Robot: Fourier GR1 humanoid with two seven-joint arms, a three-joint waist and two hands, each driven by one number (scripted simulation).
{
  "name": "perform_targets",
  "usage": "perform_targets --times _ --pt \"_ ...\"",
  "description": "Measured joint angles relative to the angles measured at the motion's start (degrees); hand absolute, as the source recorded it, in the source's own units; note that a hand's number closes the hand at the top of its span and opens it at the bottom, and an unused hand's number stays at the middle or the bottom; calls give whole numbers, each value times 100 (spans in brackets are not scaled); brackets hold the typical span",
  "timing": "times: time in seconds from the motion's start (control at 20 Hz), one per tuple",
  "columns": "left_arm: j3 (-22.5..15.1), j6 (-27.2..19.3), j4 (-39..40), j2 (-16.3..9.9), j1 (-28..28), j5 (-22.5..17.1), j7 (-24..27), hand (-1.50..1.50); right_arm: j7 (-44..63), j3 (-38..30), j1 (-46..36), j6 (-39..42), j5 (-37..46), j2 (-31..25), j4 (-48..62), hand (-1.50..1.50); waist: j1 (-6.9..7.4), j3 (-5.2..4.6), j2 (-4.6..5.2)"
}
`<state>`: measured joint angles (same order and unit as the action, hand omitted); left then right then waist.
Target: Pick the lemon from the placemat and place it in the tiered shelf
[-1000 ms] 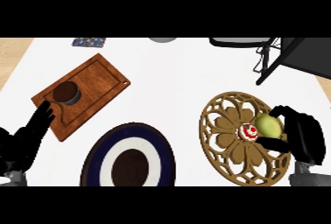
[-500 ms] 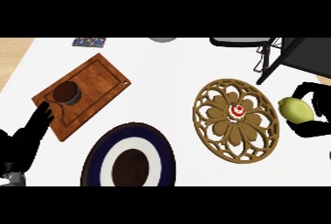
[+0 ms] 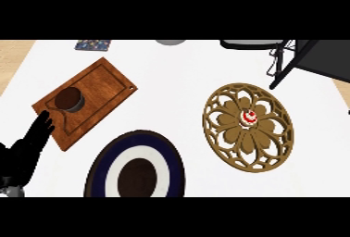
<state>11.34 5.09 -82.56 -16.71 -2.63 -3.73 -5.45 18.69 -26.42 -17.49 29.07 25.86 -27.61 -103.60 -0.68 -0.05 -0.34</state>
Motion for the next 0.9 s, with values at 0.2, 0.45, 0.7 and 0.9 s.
perform_targets --times 0.2,0.45,0.7,0.9 --pt "-11 -39 51 75 29 66 67 0 654 -464 -426 307 -613 -274 -314 150 27 1 10" --pt "29 63 9 37 135 21 -81 0 1184 -804 -837 351 -1051 -634 -409 150 57 1 19" --pt "4 52 7 98 129 83 -38 0 1499 -770 -1264 298 -837 -1268 -248 150 95 1 29" --pt "-22 77 -102 131 116 97 -109 0 1364 -478 -1705 161 -505 -1759 451 150 127 0 38"
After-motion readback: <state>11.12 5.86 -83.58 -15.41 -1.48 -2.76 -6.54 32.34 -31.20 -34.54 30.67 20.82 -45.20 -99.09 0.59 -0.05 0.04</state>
